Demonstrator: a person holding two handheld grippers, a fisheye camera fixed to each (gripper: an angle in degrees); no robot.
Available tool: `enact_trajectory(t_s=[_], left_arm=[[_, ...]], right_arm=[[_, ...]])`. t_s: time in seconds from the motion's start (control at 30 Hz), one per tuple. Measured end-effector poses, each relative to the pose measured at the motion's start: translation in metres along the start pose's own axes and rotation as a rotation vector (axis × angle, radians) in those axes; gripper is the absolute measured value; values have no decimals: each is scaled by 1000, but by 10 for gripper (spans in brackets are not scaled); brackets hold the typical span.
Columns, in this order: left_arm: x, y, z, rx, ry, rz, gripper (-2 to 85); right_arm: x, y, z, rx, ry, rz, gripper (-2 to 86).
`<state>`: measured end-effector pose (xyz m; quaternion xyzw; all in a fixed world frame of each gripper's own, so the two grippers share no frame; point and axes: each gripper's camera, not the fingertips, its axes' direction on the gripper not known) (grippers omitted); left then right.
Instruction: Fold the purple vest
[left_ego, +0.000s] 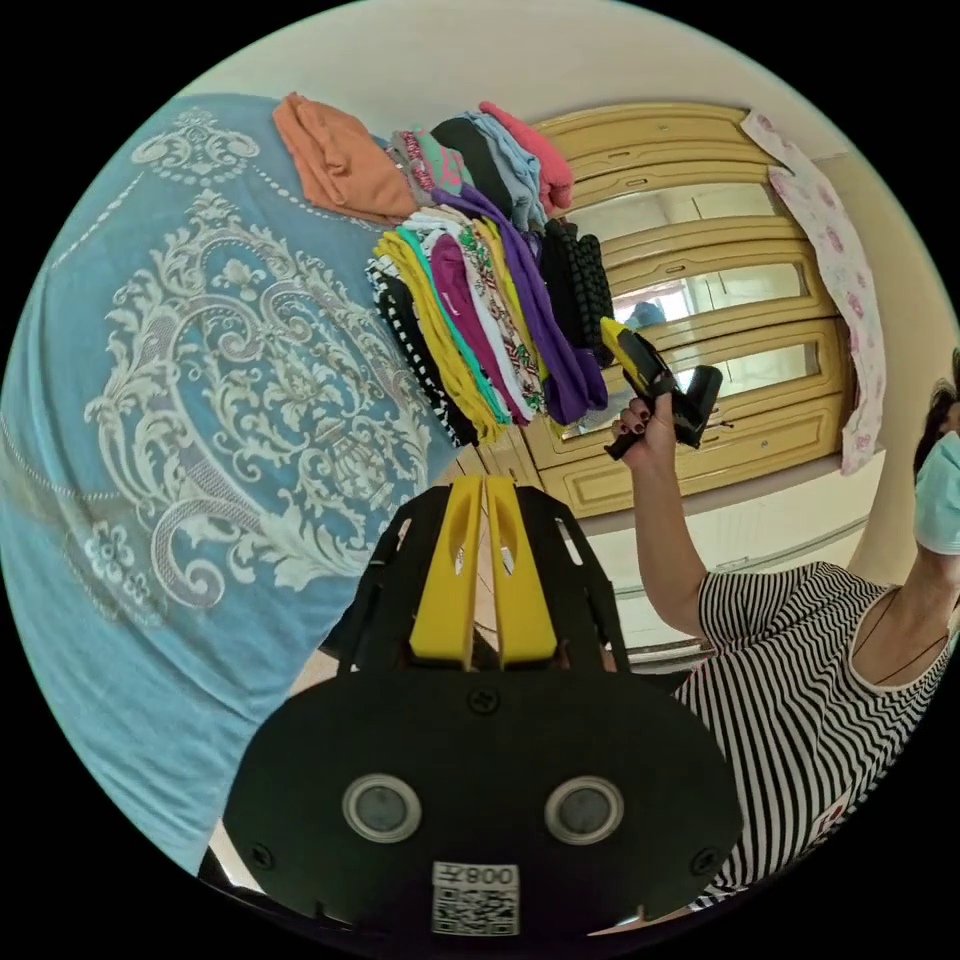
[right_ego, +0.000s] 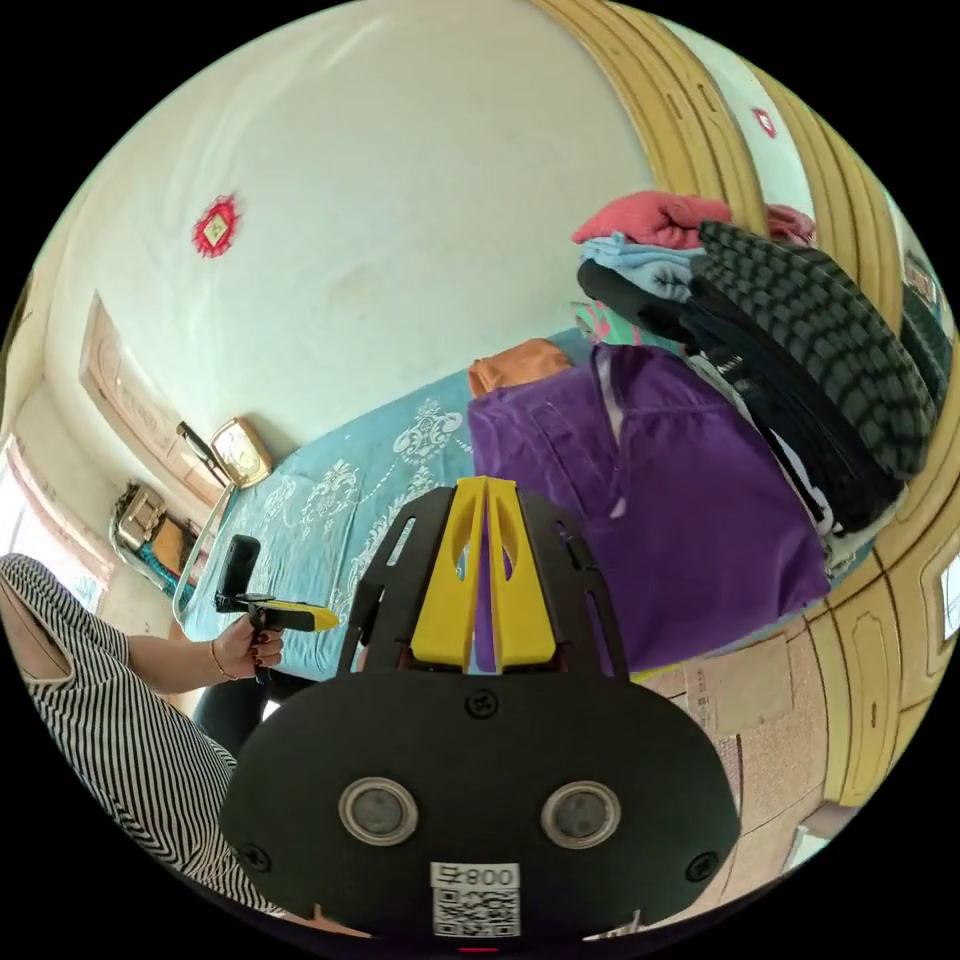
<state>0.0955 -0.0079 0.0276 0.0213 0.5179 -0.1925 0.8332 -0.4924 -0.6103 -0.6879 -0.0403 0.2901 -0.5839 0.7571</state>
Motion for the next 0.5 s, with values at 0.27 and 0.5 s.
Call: enact_trajectory(t_s=[0.27,0.5], left_arm=[[-89,94,-48,94,35,-108,11],[-144,147,-70,106,67,-110,12]], right_arm=[[-154,-117,168,-184,22,-253,62],[-207,-221,306,-274,233,-222,76]])
